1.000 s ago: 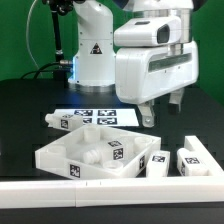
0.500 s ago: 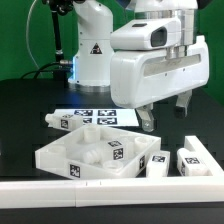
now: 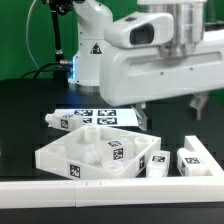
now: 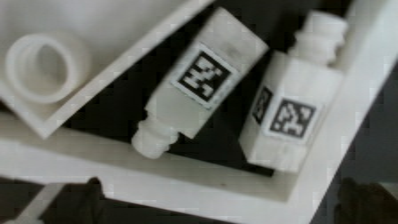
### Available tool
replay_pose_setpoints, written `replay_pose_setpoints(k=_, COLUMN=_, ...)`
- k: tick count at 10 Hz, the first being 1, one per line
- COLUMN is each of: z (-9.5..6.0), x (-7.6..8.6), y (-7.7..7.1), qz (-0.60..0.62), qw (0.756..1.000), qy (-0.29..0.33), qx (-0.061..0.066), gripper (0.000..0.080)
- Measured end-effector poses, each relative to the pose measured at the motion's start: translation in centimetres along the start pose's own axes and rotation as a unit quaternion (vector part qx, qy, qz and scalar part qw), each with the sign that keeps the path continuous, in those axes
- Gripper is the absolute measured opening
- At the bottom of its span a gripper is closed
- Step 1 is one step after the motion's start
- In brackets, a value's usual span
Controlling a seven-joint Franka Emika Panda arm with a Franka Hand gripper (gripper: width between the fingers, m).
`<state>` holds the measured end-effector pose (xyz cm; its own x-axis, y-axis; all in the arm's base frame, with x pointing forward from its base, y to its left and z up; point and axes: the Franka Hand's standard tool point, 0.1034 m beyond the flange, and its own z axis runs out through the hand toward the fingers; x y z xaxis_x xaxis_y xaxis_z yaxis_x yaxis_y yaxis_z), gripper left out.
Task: Assemble one leg
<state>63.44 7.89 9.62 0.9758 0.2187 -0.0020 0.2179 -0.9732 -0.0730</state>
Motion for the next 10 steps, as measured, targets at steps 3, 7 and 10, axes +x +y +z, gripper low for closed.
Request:
replay_pose_setpoints(k=3, z=0.1, x=0.6, y=0.5, qz=0.032, qw=0.999, qy=0.007, qx=0.023, gripper=0.065)
replay_pose_setpoints(k=7, z=1.5, x=-0.6, y=0.3, qz=0.058, qw=0.998, qy=-0.002, qx=0.017, gripper=0.065)
replay_pose_setpoints(k=10, z=4.4, x=-1.4, y=-0.5, qz=0.091, qw=0.996, qy=0.015, qx=0.012, gripper=0.065)
